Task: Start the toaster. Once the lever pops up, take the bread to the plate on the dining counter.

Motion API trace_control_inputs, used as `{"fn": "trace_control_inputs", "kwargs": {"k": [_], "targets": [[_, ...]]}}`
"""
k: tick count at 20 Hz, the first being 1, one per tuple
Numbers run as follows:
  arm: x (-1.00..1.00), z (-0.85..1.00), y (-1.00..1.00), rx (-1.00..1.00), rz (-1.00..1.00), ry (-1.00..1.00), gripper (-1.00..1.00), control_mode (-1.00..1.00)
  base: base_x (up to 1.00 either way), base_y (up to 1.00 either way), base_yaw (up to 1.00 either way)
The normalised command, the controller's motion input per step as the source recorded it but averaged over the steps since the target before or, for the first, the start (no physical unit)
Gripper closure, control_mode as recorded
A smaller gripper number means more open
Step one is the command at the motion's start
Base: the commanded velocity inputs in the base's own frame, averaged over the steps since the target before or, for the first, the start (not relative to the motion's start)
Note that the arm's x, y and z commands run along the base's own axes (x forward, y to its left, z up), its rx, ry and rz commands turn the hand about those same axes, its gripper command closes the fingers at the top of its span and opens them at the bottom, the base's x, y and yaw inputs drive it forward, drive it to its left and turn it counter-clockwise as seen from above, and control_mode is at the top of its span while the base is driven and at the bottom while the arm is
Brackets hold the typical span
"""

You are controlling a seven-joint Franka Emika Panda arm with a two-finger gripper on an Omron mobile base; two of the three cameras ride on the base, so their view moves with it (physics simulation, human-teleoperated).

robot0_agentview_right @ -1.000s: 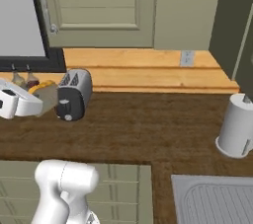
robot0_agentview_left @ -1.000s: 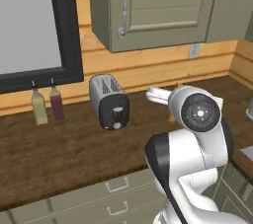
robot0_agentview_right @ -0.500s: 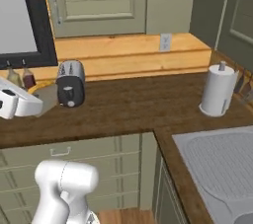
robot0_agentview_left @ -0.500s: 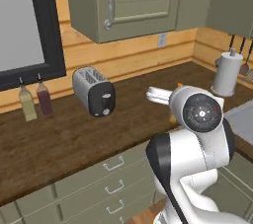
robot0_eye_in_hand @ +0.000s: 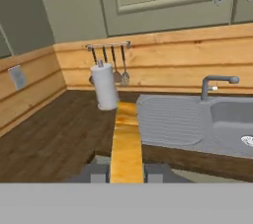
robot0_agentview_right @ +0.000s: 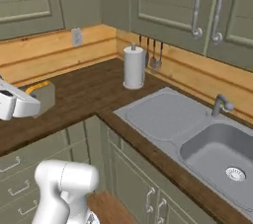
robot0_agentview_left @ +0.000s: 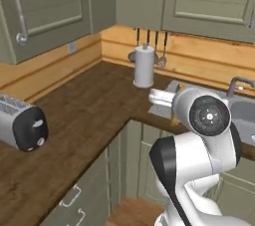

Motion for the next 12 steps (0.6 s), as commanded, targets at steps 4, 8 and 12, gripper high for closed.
{"fn": "trace_control_inputs", "kwargs": {"k": [4, 8, 12], "targets": [[0.00, 0.00, 0.00, 0.00, 0.00, 0.00, 1.00, 1.00, 0.00, 0.03, -0.98], [0.00, 0.00, 0.00, 0.00, 0.00, 0.00, 1.00, 1.00, 0.00, 0.00, -0.98], [0.00, 0.00, 0.00, 0.00, 0.00, 0.00, 1.00, 1.00, 0.00, 0.00, -0.98]]}}
